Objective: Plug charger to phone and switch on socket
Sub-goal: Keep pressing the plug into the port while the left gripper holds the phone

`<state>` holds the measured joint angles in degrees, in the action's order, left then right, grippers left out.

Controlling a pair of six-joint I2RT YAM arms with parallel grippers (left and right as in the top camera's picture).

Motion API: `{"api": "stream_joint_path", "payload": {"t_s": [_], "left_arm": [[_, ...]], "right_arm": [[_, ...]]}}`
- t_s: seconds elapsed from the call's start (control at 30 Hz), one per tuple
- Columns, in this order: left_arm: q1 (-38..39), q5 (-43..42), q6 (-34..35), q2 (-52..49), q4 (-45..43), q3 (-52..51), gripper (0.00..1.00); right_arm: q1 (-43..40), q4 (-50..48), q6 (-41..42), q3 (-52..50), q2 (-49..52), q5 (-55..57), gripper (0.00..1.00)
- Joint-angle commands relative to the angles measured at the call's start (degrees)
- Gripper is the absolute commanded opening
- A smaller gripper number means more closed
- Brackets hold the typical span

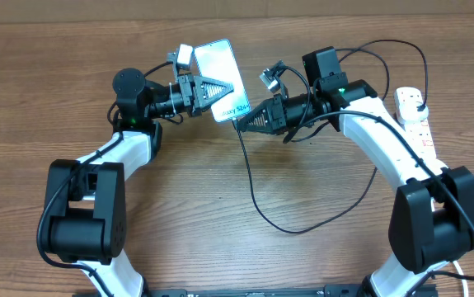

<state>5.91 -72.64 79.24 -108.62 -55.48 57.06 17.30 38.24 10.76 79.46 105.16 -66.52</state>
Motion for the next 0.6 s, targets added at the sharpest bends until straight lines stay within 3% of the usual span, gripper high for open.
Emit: {"api": "stream_joint_path", "payload": {"t_s": [0.0, 0.4, 0.57], "left_arm": [[1.2, -3.7, -1.0, 1.5, 1.2, 1.1, 0.04], [1.7, -1.7, -0.9, 1.5, 1.6, 1.1, 0.04], [1.0, -0.9, -1.1, 1.5, 1.6, 1.1, 0.04]], "right_arm": [[-0.5, -2.1, 1.6, 0.0, -0.7, 2.1, 0.04], [-0.5, -2.9, 1.6, 0.0, -0.7, 1.9, 0.04], [-1.7, -2.8, -0.5, 0.0, -1.1, -2.3, 0.33]]}}
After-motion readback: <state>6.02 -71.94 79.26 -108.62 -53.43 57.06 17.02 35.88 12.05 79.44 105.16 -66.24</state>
